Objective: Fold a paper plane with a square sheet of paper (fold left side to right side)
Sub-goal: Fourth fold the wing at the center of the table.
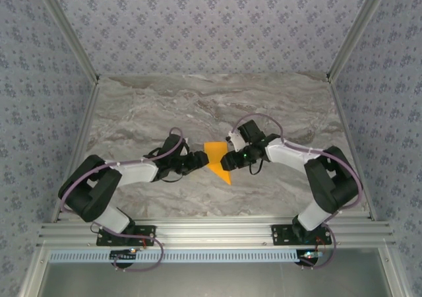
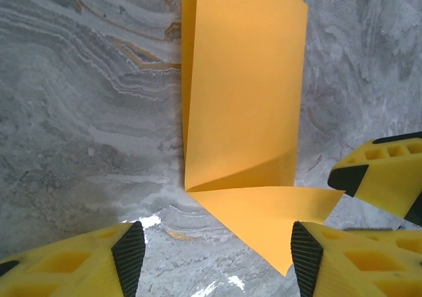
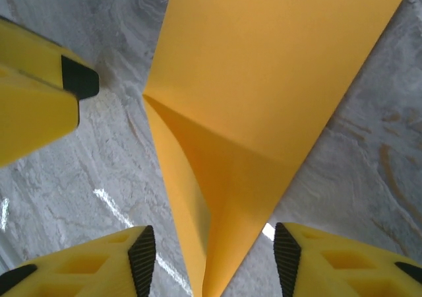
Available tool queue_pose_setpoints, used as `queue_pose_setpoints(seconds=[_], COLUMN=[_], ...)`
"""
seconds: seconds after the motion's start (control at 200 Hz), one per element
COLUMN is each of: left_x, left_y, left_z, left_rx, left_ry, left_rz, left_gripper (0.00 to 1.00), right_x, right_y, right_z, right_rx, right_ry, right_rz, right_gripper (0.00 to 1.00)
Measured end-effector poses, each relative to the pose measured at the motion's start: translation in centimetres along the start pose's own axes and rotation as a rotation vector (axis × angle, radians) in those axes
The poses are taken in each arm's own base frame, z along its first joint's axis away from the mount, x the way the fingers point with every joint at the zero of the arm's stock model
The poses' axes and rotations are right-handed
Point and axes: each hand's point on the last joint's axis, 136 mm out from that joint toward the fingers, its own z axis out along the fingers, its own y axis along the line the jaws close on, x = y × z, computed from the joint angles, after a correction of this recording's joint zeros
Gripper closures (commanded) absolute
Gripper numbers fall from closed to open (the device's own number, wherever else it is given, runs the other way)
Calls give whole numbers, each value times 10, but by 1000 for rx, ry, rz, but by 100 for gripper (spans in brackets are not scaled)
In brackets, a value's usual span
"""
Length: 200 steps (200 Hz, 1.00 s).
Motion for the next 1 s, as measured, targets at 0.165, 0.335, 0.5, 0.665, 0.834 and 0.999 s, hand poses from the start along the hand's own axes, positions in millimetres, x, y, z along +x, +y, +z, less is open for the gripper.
queue_pose_setpoints(seconds=[0.165,0.335,0.5,0.665,0.834,0.999], left_x=[3,4,2,1,0,0], left_y=[1,-2,-9,-18,-23,-25], left_z=[7,9,15,22,26,26], left_rx=[-10,-1,11,25,33,35], left_ry=[15,16,18,24,27,26], left_rz=[-13,-23,-26,-16,-16,-23], left_gripper=[37,37,39,44,51,60], right_x=[-6,-7,-7,-8,-8,-8], right_y=[-3,-6,-8,-9,-11,-13], right_z=[8,8,8,8,7,7], right_rx=[-1,19,27,31,36,44], right_ry=[11,8,5,4,3,1], right_rz=[-10,-18,-16,-15,-15,-14], right_gripper=[86,93,93,93,92,71])
